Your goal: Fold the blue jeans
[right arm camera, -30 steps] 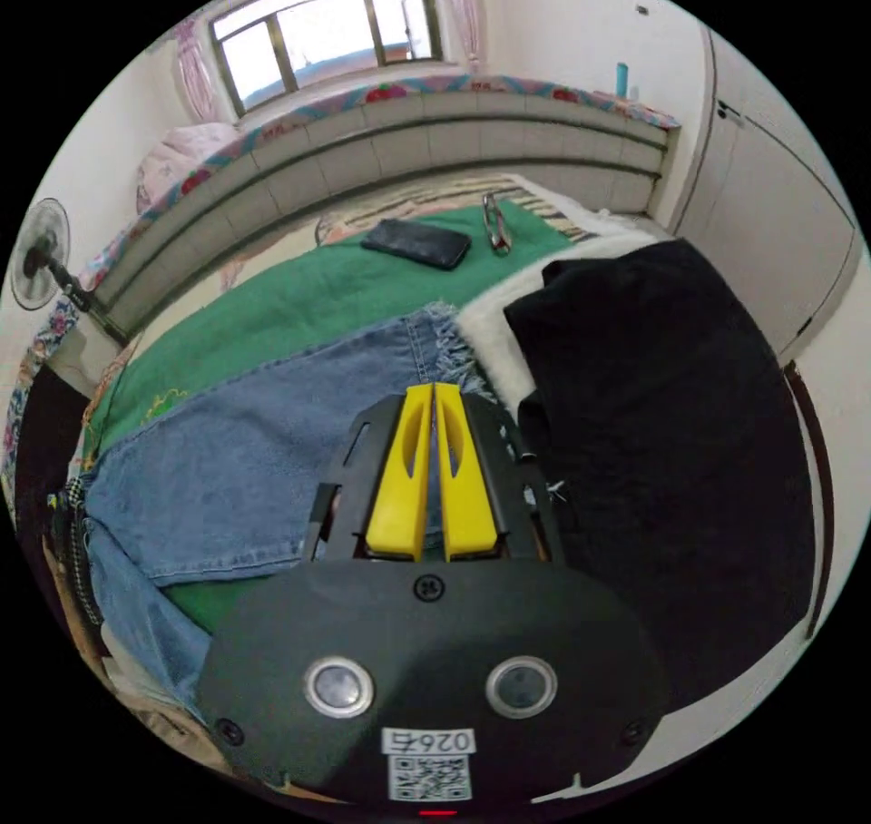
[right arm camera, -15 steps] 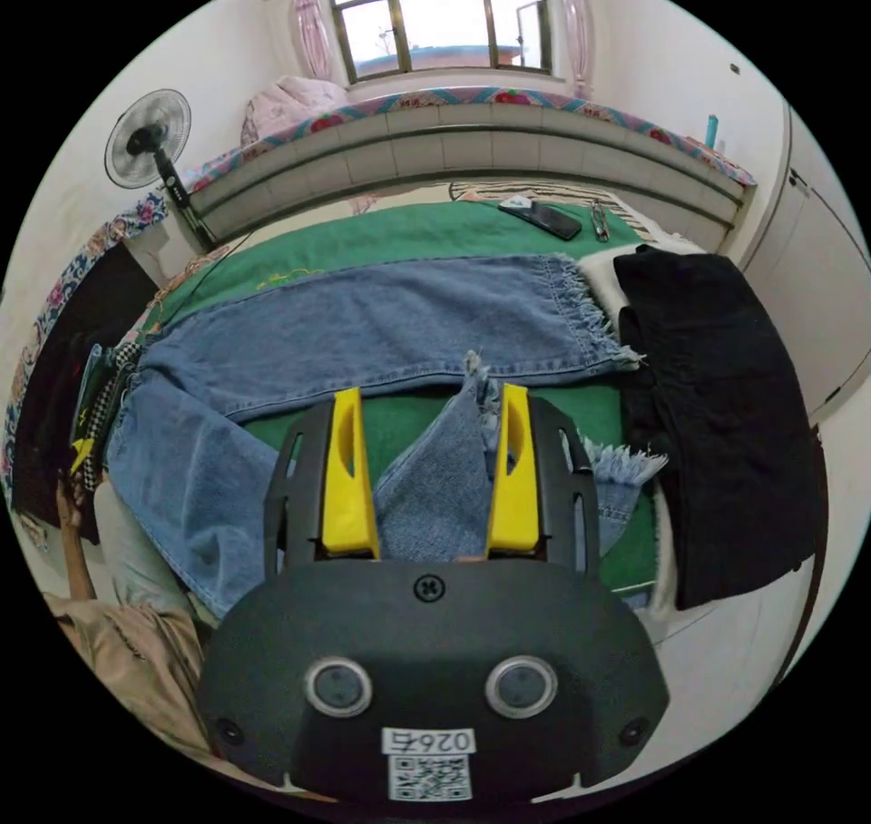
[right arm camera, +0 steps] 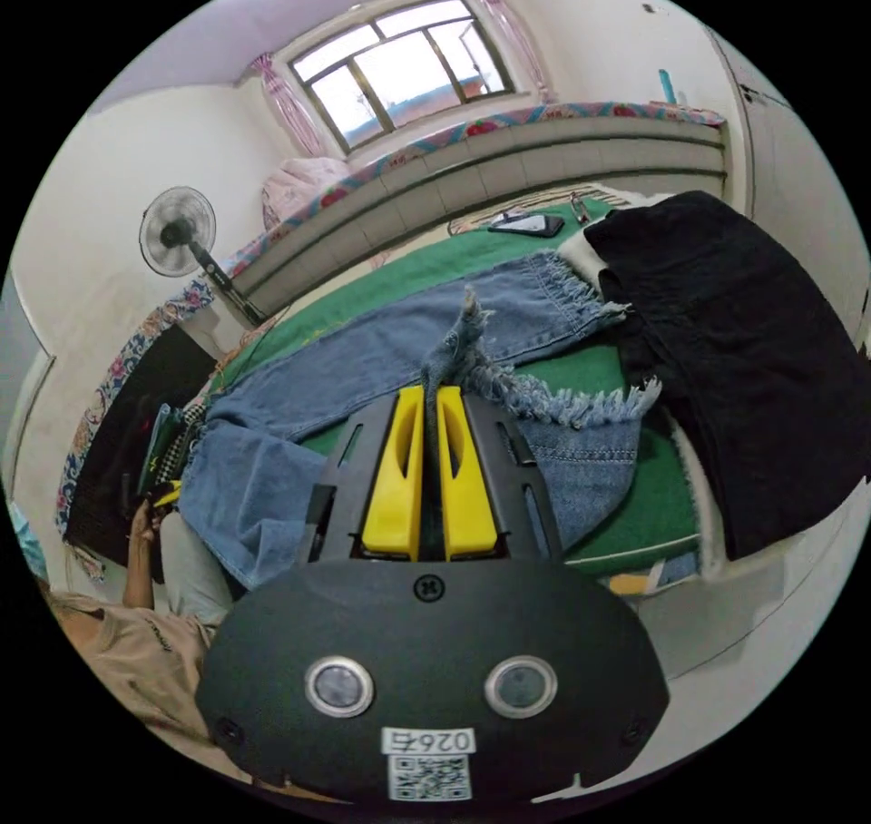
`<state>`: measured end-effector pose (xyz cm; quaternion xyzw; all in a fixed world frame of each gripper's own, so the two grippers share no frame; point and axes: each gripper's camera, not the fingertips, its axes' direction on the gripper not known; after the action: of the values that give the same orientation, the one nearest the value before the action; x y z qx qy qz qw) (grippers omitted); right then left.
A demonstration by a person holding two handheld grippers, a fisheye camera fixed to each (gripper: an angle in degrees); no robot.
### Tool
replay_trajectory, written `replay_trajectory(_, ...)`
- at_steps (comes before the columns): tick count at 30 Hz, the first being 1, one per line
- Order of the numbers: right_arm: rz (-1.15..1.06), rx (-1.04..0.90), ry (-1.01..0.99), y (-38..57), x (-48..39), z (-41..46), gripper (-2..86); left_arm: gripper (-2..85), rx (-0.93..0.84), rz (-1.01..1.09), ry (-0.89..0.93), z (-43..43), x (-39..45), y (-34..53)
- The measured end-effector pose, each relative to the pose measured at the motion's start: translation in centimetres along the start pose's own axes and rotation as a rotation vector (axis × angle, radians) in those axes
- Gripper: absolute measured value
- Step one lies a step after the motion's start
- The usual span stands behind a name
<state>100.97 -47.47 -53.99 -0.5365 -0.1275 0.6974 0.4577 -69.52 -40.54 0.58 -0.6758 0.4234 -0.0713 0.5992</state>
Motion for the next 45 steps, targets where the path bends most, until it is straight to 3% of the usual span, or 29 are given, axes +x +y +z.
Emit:
replay_trajectory(4, 0.059, 0.089, -0.085, 1.7, 2.0, -4.1, -1.2, 17.3, 0.020, -0.016, -0.114, -1.5, 0.1, 1.7)
replay_trajectory(7, 0.078, 0.093, -0.087, 2.5, 2.9, -5.5, -1.2, 20.9, 0.090, -0.002, -0.049, -1.7, -0.3, 2.9)
replay_trajectory(12, 0.092, 0.093, -0.101, 2.8, 3.7, -6.8, -1.2, 22.5, 0.054, 0.018, 0.004, -1.4, 0.3, 1.7)
replay_trajectory(17, 0.080, 0.100, -0.088, 2.7, 4.1, -8.5, -1.2, 18.0, 0.008, -0.007, 0.156, -0.3, 0.2, 1.2)
replay_trajectory(21, 0.085, 0.117, -0.117, 2.4, 4.7, -9.7, -1.2, 4.1, -0.032, -0.014, 0.180, 0.7, -0.4, -0.4)
replay_trajectory(24, 0.121, 0.295, -0.183, 3.1, 5.1, -13.1, -1.4, 2.5, 0.150, 0.017, 0.356, -1.7, -0.8, 0.7)
replay_trajectory(26, 0.184, 0.441, -0.200, 4.1, 6.2, -15.9, -1.5, 2.0, 0.231, 0.038, 0.364, -3.5, -0.5, 1.7)
replay_trajectory(30, 0.257, 0.495, -0.179, 4.6, 7.0, -17.2, -1.3, 1.5, 0.303, 0.085, 0.370, -5.6, 0.6, 2.6)
replay_trajectory(37, 0.185, 0.561, -0.200, 0.2, 4.2, -14.3, -1.2, 1.3, 0.388, 0.079, 0.415, -4.6, 3.5, -2.8)
replay_trajectory(45, 0.165, 0.358, 0.102, -13.3, 3.2, -2.1, -1.3, 1.9, 0.178, 0.114, 0.195, 3.1, 10.2, -18.1)
